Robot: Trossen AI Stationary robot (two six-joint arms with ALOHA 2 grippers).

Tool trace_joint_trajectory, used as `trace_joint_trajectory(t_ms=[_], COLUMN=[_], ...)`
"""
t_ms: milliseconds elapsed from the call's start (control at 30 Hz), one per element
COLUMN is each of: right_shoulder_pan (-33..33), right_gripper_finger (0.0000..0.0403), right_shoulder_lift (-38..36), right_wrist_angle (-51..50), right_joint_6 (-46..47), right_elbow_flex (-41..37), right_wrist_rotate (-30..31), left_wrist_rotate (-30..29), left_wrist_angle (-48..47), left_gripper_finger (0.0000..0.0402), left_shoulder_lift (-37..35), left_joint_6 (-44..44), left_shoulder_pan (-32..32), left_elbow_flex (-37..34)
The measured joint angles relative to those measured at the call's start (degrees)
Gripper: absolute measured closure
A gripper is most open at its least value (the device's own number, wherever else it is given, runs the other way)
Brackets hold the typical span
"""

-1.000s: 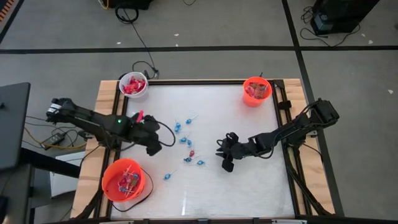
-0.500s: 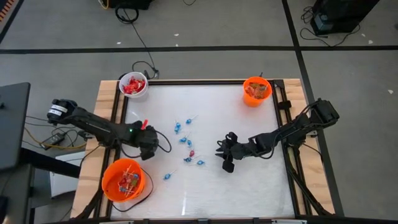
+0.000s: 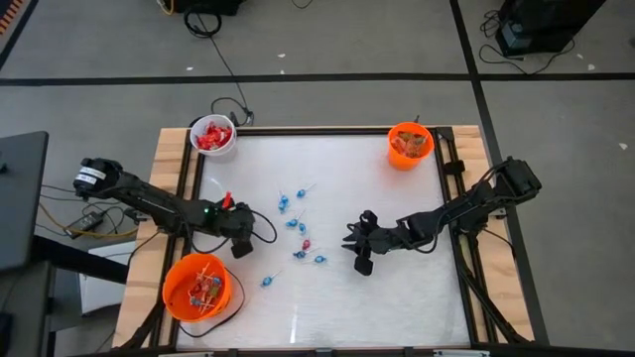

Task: Sort candy by brand, put in halloween buckets
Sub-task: Put the blue lollipop into the bottom orange bucket

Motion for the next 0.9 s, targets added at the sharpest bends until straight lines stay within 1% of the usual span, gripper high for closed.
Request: trace_joint_trajectory(t_ms=[67,167,233,333,400,467,567,667,733,900], right_shoulder_pan=[0.0,0.0,0.0,0.0,0.0,0.0,0.0,0.0,-0.1,-0.8], right_gripper_finger=[0.03,0.03,0.03,0.03,0.03,0.03,0.03,0.03,0.03,0.03], right_shoulder_lift=[0.0,0.0,0.0,0.0,0.0,0.0,0.0,0.0,0.0,0.0], right_wrist_angle=[0.0,0.2,0.4,0.6,0.6,0.6,0.8,0.8,0.9,1.8], right_joint_6=[-0.2,-1.3,-2.1,-3.4,-4.4,-5.1,-5.1,-5.3,-6.8,-7.8], right_elbow_flex=[0.0,0.0,0.0,0.0,0.0,0.0,0.0,0.0,0.0,0.0], right_wrist_rotate=[0.0,0.5,1.0,1.3,1.3,1.3,1.3,1.3,1.5,2.8], left_wrist_rotate=[0.3,2.6,4.6,5.5,5.5,4.9,4.1,4.1,4.1,-0.8], left_wrist_angle=[0.4,0.5,0.4,0.2,0.4,1.0,1.8,0.2,-2.0,-8.2], left_gripper_finger=[0.0221,0.0267,0.0306,0.0361,0.0382,0.0391,0.0391,0.0389,0.0389,0.039], left_shoulder_lift=[0.0,0.0,0.0,0.0,-0.2,-0.1,-0.1,0.3,0.2,0.2], left_joint_6=[-0.4,-2.6,-7.0,-14.4,-16.5,-16.2,-15.4,-16.1,-18.1,-18.0], left_shoulder_pan=[0.0,0.0,0.1,0.0,0.0,-0.1,-0.1,-0.1,-0.1,0.0], left_elbow_flex=[-0.4,-0.4,-0.4,-0.4,-0.4,-0.4,-0.2,2.2,5.4,14.8])
